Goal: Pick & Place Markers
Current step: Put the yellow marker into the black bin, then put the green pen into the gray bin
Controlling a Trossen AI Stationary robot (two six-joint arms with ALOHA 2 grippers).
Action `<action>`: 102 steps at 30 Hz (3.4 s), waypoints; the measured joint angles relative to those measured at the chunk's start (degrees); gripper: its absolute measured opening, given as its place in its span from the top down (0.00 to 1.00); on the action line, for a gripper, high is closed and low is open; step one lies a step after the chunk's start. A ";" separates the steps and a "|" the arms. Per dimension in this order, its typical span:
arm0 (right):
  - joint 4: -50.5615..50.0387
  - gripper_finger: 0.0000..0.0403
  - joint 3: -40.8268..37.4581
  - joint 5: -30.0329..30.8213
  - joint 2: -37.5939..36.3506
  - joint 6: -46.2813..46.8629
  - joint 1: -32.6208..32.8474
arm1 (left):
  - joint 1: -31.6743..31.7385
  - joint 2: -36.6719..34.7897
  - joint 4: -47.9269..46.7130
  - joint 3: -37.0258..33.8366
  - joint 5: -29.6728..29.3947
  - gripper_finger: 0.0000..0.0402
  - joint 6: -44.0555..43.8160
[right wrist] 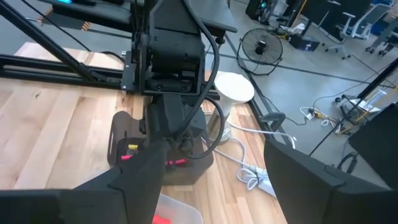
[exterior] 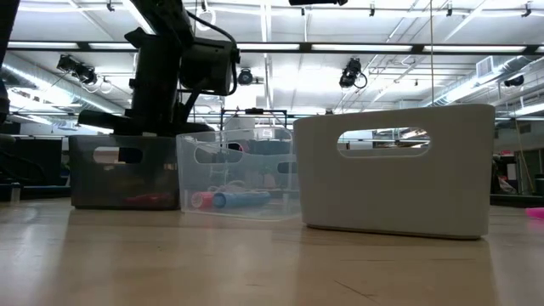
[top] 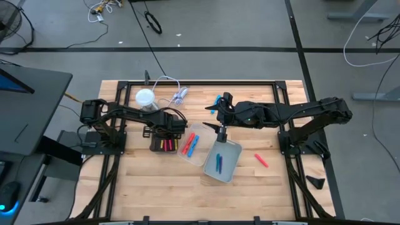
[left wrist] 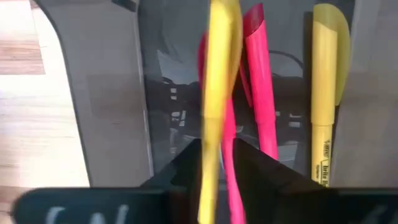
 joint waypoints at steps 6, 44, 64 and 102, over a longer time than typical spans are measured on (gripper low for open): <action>0.06 0.32 0.00 -1.04 0.00 0.81 -0.02 | 0.00 -0.01 -0.14 0.00 -0.04 0.65 0.23; 2.74 0.32 0.00 -3.39 0.04 13.78 -1.03 | -10.61 -30.25 23.27 2.82 1.25 0.62 65.27; 5.48 0.32 0.00 -4.40 0.07 29.20 -1.07 | -18.05 -50.26 28.66 -4.68 -0.10 0.62 82.13; 4.98 0.32 0.00 -4.55 0.07 31.02 -0.85 | -18.38 -96.92 49.75 -50.81 -1.32 0.62 72.78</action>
